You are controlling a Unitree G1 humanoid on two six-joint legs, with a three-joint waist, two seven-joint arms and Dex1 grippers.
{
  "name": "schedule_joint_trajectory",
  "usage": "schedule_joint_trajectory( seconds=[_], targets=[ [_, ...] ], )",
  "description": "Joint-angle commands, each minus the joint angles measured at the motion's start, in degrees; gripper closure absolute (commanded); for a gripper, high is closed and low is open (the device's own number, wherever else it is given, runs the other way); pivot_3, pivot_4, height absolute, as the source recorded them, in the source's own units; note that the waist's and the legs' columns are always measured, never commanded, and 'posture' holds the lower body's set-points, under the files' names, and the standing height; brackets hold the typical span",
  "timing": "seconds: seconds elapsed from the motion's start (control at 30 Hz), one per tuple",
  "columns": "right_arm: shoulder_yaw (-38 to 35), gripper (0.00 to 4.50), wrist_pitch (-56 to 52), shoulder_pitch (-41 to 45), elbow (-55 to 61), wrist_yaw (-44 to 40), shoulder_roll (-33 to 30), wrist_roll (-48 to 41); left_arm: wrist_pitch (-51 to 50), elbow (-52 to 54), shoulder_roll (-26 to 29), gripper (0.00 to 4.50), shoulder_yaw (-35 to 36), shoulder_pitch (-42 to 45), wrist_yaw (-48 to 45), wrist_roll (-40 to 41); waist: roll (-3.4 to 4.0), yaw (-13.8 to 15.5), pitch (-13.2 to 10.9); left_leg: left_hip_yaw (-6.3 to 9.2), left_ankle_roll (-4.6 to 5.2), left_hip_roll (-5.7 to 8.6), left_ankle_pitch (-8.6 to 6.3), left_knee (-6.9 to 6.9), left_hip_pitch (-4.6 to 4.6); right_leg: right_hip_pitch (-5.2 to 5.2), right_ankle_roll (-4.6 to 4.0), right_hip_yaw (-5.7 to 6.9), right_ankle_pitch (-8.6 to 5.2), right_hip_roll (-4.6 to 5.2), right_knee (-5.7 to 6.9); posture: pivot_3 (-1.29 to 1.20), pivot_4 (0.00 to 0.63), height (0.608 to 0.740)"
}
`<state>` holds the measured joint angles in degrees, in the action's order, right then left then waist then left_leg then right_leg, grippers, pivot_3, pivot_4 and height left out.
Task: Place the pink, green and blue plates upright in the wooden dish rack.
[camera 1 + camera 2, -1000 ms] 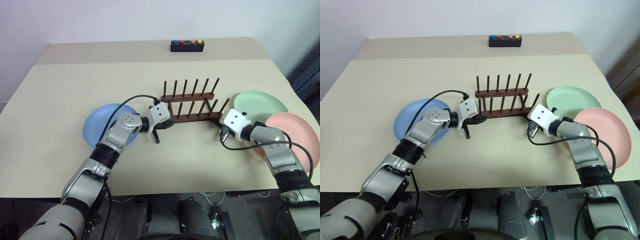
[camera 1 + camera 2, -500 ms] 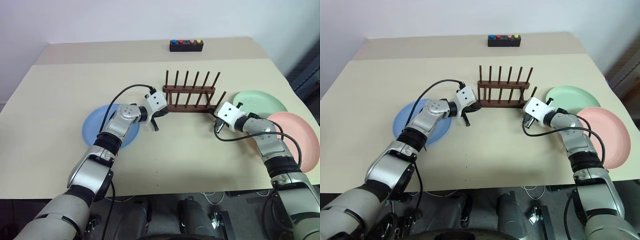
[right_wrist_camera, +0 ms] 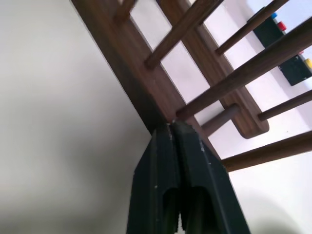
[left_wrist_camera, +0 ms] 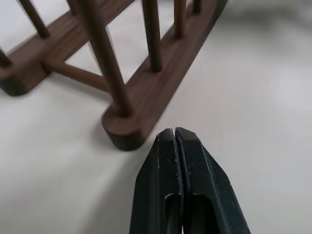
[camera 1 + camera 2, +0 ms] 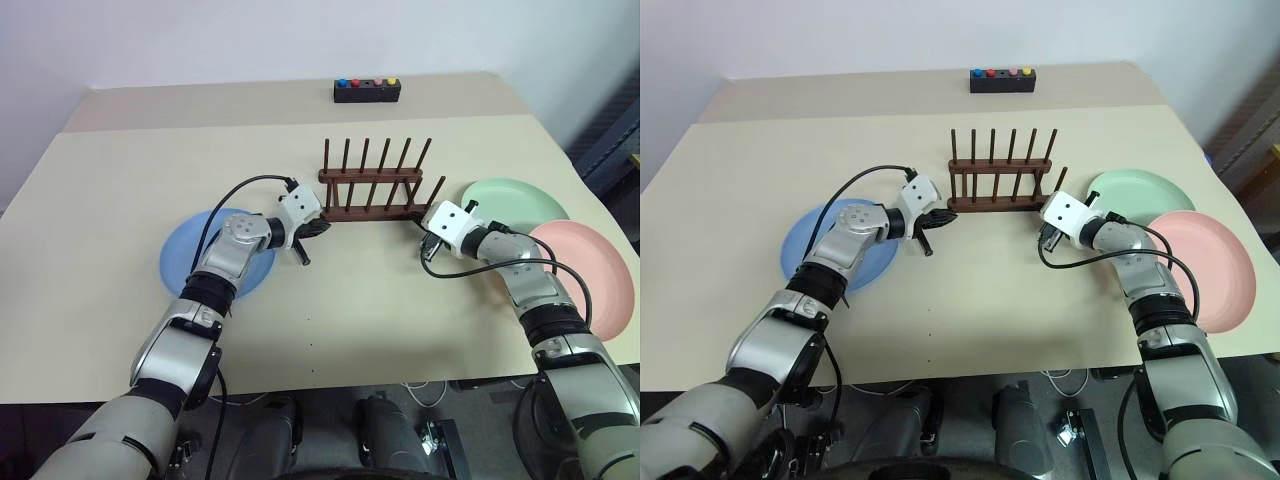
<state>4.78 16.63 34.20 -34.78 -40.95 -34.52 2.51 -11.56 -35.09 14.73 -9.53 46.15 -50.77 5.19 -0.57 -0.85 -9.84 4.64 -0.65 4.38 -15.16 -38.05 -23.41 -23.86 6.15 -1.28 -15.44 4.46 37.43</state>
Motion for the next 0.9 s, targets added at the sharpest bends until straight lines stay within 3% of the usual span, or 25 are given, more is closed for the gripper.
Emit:
schedule_joint_trajectory(
  seconds=[0.03,0.17,0.23,0.27,0.37,0.53,0.77,0.9],
  targets=[
    [-5.2,3.16,-6.8,-1.4,11.7,-6.7,-1.1,-10.9,-9.1,13.1,1.9,3.59,4.9,-1.3,-5.3,9.5,0.00,-0.1,0.0,0.00,0.00,0.00,0.00,0.00,0.00,-0.01,0.00,-0.01,0.00,0.01,0.00,0.00,0.150,0.740],
    [-9.8,1.06,-20.9,-8.0,27.5,-16.1,-6.3,-23.9,-21.6,27.4,7.5,1.54,9.6,-4.3,-10.6,20.4,0.01,0.2,0.0,0.04,0.00,-0.03,0.00,0.00,-0.05,-0.05,0.00,0.00,0.00,0.07,0.01,0.00,0.150,0.740],
    [-11.8,0.22,-25.8,-10.2,32.0,-17.9,-8.7,-27.7,-25.5,31.7,11.0,0.65,11.2,-5.7,-12.1,23.7,0.01,0.1,0.0,0.07,0.02,-0.03,-0.02,0.01,-0.04,-0.02,0.00,0.01,0.00,0.08,-0.02,0.00,0.150,0.740],
    [-12.7,0.00,-27.6,-10.9,33.2,-18.5,-9.7,-28.9,-26.9,33.5,12.5,0.15,12.0,-6.3,-12.6,25.1,0.01,0.1,0.0,0.06,0.08,-0.03,-0.05,0.01,-0.03,-0.01,0.00,0.00,0.00,0.08,-0.02,0.00,0.150,0.740],
    [-15.2,0.00,-31.1,-11.1,34.9,-18.6,-10.6,-31.8,-29.3,38.6,18.0,0.03,14.3,-9.0,-13.5,27.4,0.01,0.0,0.0,0.06,0.23,-0.03,-0.14,0.00,0.03,0.02,0.00,-0.01,0.00,0.09,0.00,0.00,0.150,0.740],
    [-18.5,0.00,-37.2,-11.7,34.8,-22.5,-13.6,-36.3,-26.1,45.3,22.4,0.03,17.3,-15.5,-12.7,27.9,0.03,0.3,0.0,0.07,0.25,-0.05,-0.15,0.00,0.05,0.05,-0.01,-0.07,0.00,0.12,0.01,0.00,0.150,0.740],
    [-18.5,0.00,-29.3,-12.0,20.1,-28.5,-21.1,-28.7,-16.9,55.0,25.6,0.03,26.3,-29.6,-13.4,29.7,0.04,0.5,0.0,0.04,0.29,-0.05,-0.18,0.06,0.04,0.13,-0.02,-0.07,-0.01,0.20,-0.23,0.00,0.150,0.740],
    [-22.2,0.00,-30.8,-16.5,18.9,-31.0,-24.2,-29.8,-17.3,58.0,26.7,0.03,30.4,-34.4,-12.7,33.2,0.09,0.6,0.0,0.04,0.35,-0.05,-0.22,0.06,0.06,0.17,-0.04,-0.06,-0.01,0.21,-0.22,0.00,0.150,0.740]
  ],
)
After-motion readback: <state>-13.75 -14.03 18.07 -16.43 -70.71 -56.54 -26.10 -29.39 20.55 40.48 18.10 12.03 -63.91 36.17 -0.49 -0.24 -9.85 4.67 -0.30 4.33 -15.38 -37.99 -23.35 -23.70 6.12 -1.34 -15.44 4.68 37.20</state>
